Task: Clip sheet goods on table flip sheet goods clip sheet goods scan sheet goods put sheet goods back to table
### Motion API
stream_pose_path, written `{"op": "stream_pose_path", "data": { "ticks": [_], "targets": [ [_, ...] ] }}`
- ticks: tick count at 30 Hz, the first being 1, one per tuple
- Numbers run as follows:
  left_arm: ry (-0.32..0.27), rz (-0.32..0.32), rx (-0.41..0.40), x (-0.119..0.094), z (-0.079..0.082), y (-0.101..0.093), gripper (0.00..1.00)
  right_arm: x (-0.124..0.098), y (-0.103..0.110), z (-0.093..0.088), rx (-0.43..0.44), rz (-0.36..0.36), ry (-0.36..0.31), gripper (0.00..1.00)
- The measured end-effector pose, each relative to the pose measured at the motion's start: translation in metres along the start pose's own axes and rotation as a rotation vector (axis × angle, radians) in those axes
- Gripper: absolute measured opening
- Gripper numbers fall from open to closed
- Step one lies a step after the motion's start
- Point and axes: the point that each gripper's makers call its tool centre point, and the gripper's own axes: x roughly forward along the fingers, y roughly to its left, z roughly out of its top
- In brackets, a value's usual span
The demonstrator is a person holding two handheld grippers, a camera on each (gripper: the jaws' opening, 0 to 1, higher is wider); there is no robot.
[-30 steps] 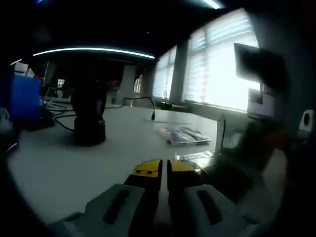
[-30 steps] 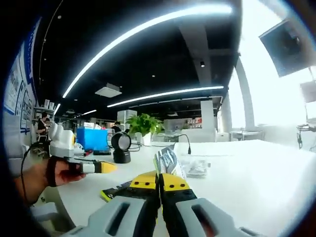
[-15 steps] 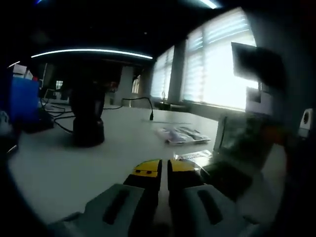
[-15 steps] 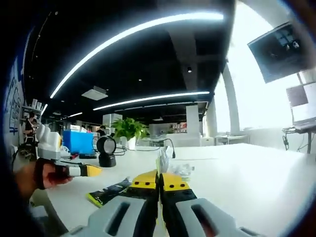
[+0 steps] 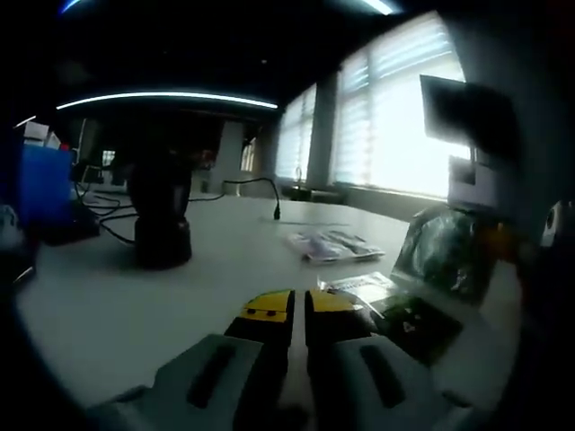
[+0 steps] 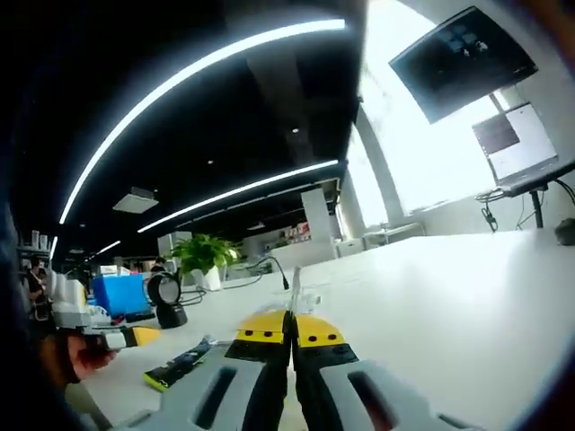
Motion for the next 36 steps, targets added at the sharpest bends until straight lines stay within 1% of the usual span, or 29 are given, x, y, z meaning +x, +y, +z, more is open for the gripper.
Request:
{"op": "stream_pose_path", "data": {
  "ticks": [4,8,11,16,22,24,27,28,30,31,32,36],
  "targets": [
    [0.002,0.001,0.001,-0.001,-0.001,-0.002,0.0,0.0,-0.007,-0.003,0.027,-0.022,0.01,0.0],
    [0.002,0.001,0.0,-0.002,-0.001,-0.003,0.0,0.001,-0.015,-0.009,0.07,-0.042,0.038,0.0],
    [0.002,0.002,0.002,-0.003,-0.001,-0.003,0.0,0.0,-0.021,-0.009,0.062,-0.066,0.036,0.0],
    [0.002,0.001,0.003,-0.005,-0.001,-0.005,0.0,0.0,-0.026,-0.008,0.046,-0.083,0.026,0.0],
    [0.001,0.003,0.006,-0.006,-0.001,-0.006,0.0,-0.001,-0.028,-0.009,-0.007,-0.098,0.029,0.01],
    [0.002,0.005,0.008,-0.006,-0.002,-0.007,0.0,-0.001,-0.029,-0.009,-0.019,-0.103,0.031,0.03],
    [0.002,0.006,0.009,-0.006,-0.002,-0.006,0.0,-0.001,-0.03,-0.009,-0.045,-0.109,0.038,0.1],
    [0.002,0.006,0.01,-0.005,-0.002,-0.006,0.0,-0.002,-0.03,-0.01,-0.082,-0.113,0.049,0.11],
    [0.002,0.006,0.009,-0.006,-0.002,-0.006,0.0,-0.002,-0.028,-0.007,-0.1,-0.111,0.034,0.12],
    [0.002,0.007,0.009,-0.006,-0.002,-0.007,0.0,-0.002,-0.028,-0.004,-0.134,-0.106,0.028,0.13],
    [0.002,0.007,0.009,-0.006,-0.002,-0.007,0.0,-0.002,-0.027,-0.002,-0.148,-0.11,0.023,0.14],
    [0.003,0.007,0.011,-0.006,-0.002,-0.007,0.0,-0.005,-0.025,0.008,-0.195,-0.112,-0.014,0.14]
  ]
}}
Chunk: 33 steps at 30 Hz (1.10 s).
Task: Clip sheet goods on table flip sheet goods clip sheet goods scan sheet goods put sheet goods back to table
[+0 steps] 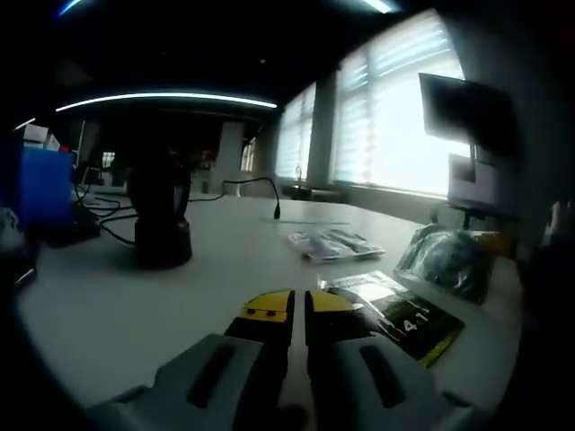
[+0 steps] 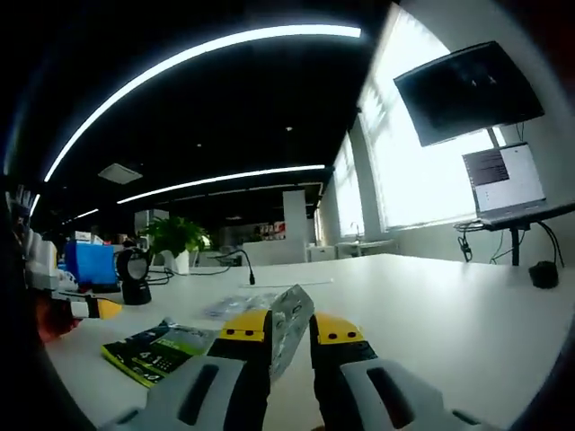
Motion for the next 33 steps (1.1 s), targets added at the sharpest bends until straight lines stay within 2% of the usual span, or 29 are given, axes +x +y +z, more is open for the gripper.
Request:
{"op": "stream_pose_path", "data": {
  "ticks": [7,22,23,25,33],
  "targets": [
    [0.0,-0.001,0.002,-0.0009,-0.0005,-0.0023,0.0,0.0029,-0.0069,-0.0052,0.009,-0.011,0.021,0.13],
    [0.0,-0.001,0.004,-0.0034,-0.0015,-0.0066,0.0,0.0031,-0.0083,-0.0033,0.016,-0.011,0.017,0.11],
    [0.001,0.0,0.004,-0.0036,-0.0016,-0.0068,0.0,0.0031,-0.0086,-0.0029,0.018,-0.011,0.016,0.09],
    [0.001,0.0,0.004,-0.004,-0.0017,-0.0072,0.0,0.0034,-0.0088,-0.0016,0.022,-0.005,0.011,0.0],
    [0.001,0.001,0.008,-0.0057,-0.0022,-0.0089,0.0,0.0051,-0.0099,0.002,0.011,0.01,0.007,0.0]
  ]
}}
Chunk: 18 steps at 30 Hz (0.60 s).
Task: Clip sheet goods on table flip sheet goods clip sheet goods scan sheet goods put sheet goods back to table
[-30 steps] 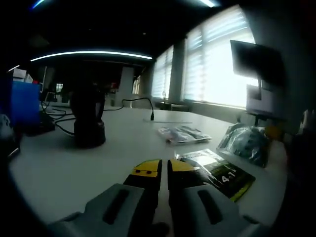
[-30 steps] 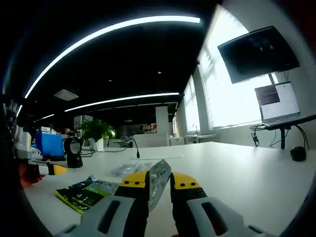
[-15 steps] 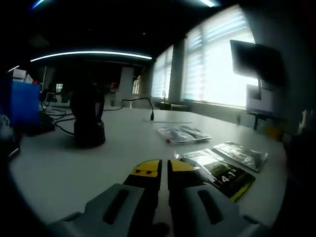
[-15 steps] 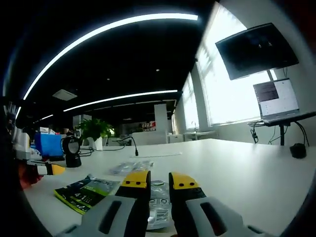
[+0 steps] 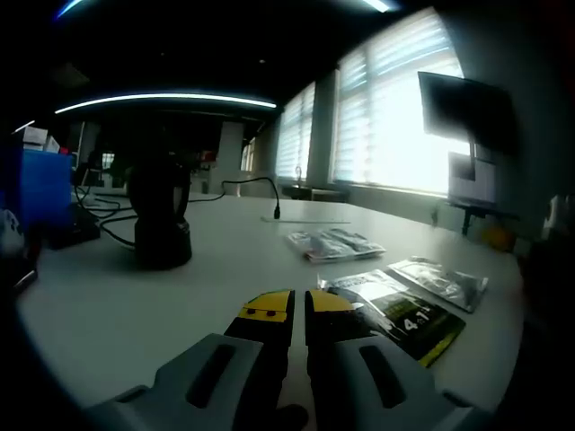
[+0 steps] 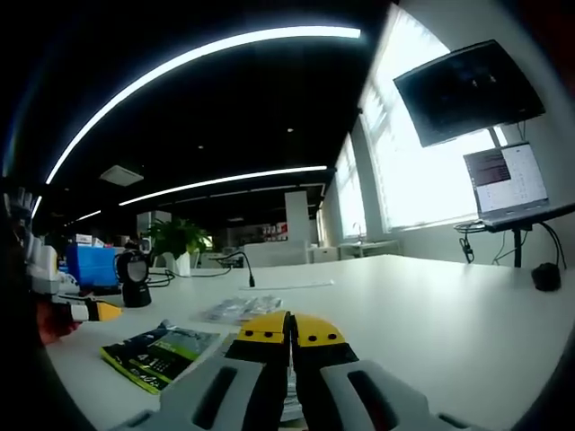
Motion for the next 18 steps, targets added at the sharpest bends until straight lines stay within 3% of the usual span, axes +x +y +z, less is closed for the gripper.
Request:
{"op": "stream_pose_path", "data": {
  "ticks": [8,18],
  "targets": [
    [-0.001,0.003,0.003,0.002,0.001,0.003,0.0,0.002,-0.001,0.009,-0.122,0.018,-0.016,0.0],
    [-0.004,0.0,0.015,0.003,0.001,0.002,0.0,0.012,-0.006,-0.002,-0.11,0.083,0.032,0.0]
  ]
}}
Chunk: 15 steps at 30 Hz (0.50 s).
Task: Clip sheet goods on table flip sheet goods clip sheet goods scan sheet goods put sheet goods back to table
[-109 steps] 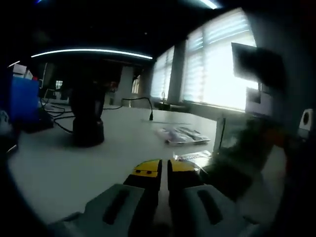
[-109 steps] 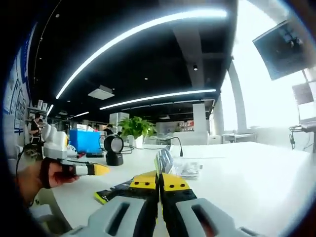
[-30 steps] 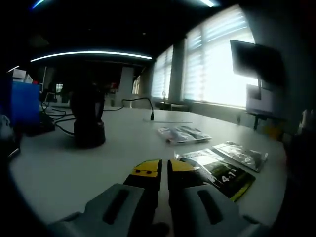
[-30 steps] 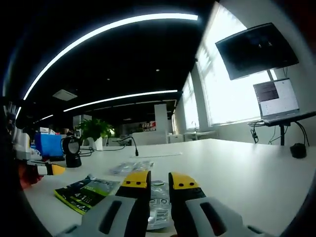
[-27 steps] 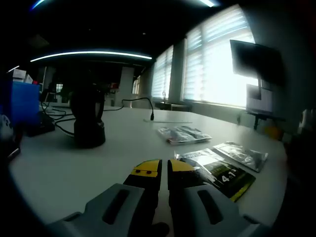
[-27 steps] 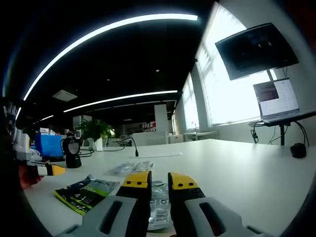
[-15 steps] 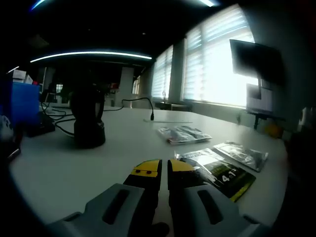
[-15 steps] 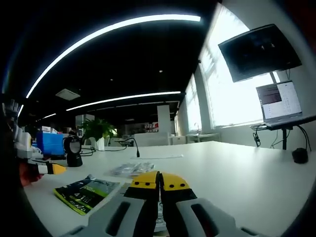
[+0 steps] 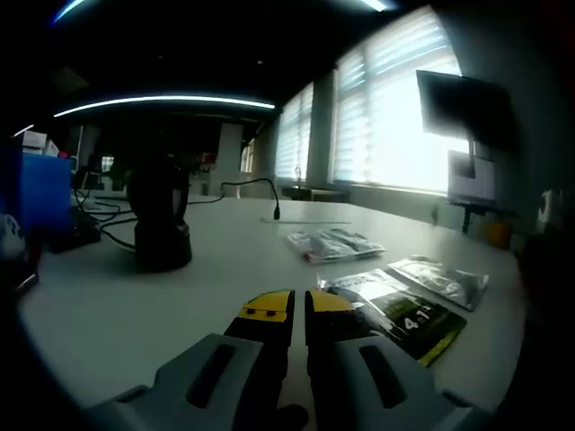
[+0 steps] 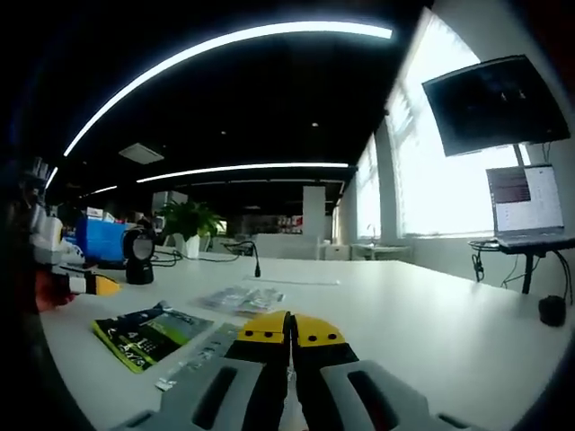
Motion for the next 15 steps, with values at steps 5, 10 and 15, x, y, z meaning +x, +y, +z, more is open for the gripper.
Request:
{"op": "stream_pose_path", "data": {
  "ticks": [5,10,15],
  "targets": [
    [-0.001,0.003,0.003,0.0,0.0,0.001,0.0,0.004,-0.003,-0.003,-0.03,0.044,0.028,0.0],
    [0.0,0.005,0.017,0.001,0.0,0.001,0.0,0.009,-0.012,-0.01,-0.017,0.075,0.06,0.0],
    [0.002,0.002,0.036,0.002,0.0,-0.001,0.0,0.012,-0.017,-0.01,-0.038,0.102,0.073,0.0]
  ]
}}
